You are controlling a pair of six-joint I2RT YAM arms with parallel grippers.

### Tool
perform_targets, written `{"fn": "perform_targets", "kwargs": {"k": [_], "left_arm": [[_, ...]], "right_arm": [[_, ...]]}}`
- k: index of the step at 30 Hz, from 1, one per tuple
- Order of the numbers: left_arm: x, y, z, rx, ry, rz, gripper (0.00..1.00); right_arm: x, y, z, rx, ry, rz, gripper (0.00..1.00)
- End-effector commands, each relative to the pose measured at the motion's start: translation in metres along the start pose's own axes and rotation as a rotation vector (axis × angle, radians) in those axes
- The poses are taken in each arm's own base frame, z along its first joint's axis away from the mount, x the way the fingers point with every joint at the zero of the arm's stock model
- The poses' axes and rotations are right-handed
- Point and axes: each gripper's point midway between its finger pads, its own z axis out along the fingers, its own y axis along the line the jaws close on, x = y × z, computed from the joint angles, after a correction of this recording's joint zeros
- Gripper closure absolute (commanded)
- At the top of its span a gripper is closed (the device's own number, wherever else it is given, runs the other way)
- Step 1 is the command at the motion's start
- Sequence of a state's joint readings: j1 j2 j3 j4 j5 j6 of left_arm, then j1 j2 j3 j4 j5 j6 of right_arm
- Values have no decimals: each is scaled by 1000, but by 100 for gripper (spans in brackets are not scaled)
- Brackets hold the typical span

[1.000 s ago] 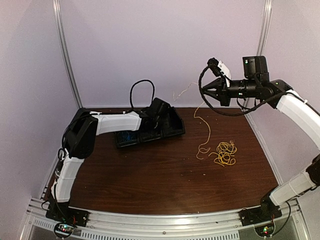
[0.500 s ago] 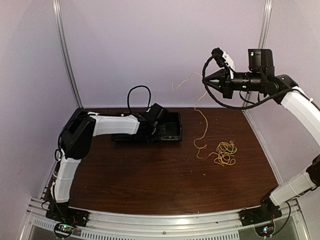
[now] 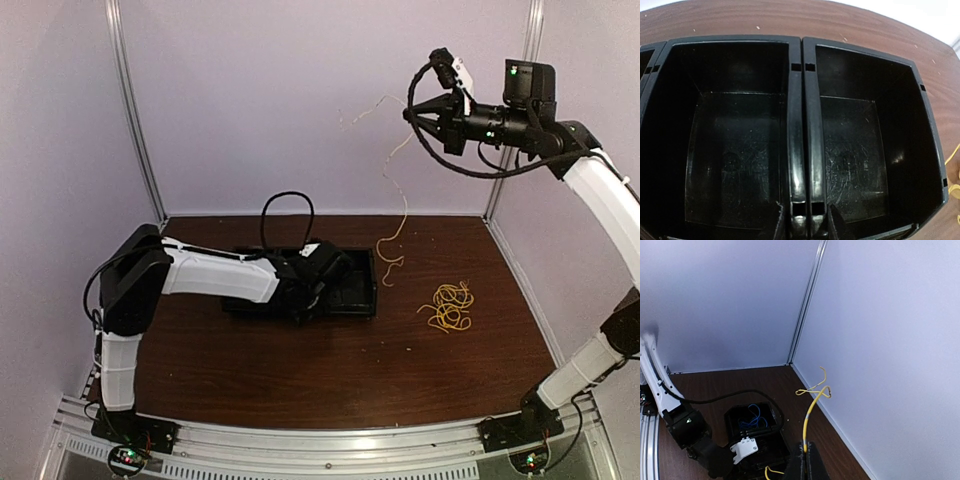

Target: Untangle the cables

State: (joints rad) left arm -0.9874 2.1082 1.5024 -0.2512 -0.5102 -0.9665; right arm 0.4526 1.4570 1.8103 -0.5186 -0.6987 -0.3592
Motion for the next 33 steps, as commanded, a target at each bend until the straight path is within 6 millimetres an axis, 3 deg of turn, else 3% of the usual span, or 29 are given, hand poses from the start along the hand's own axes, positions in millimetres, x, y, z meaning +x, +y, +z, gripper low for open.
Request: {"fn": "perform_targets", "kwargs": {"k": [1, 5, 8, 11, 13, 16, 23, 27, 33], "left_arm": [[27, -11, -17, 53, 49, -67, 76], [26, -16, -29, 104, 46, -53, 58], [15, -23, -49, 160, 29, -40, 44], [0, -25, -81, 200, -46, -20, 37], [-10, -14, -105, 205, -92, -27, 35], [-16, 16, -126, 176, -136, -70, 34], [-16, 83, -159, 104, -207, -144, 34], [-21, 102, -173, 84, -236, -170, 34], [-31, 121, -189, 52, -286, -186, 35]], "right_arm": [[-61, -8, -18, 22, -133, -45, 100], [-82, -9, -15, -12, -199, -23, 100], [-79, -10, -5, -43, -215, 12, 100], [-69, -10, 7, -63, -211, 42, 100], [-58, -9, 16, -73, -199, 56, 100], [-47, -5, 27, -96, -182, 64, 100], [-36, -4, 40, -99, -157, 72, 100], [-6, -4, 54, -103, -106, 97, 100], [59, 6, 74, -127, -15, 181, 100]]}}
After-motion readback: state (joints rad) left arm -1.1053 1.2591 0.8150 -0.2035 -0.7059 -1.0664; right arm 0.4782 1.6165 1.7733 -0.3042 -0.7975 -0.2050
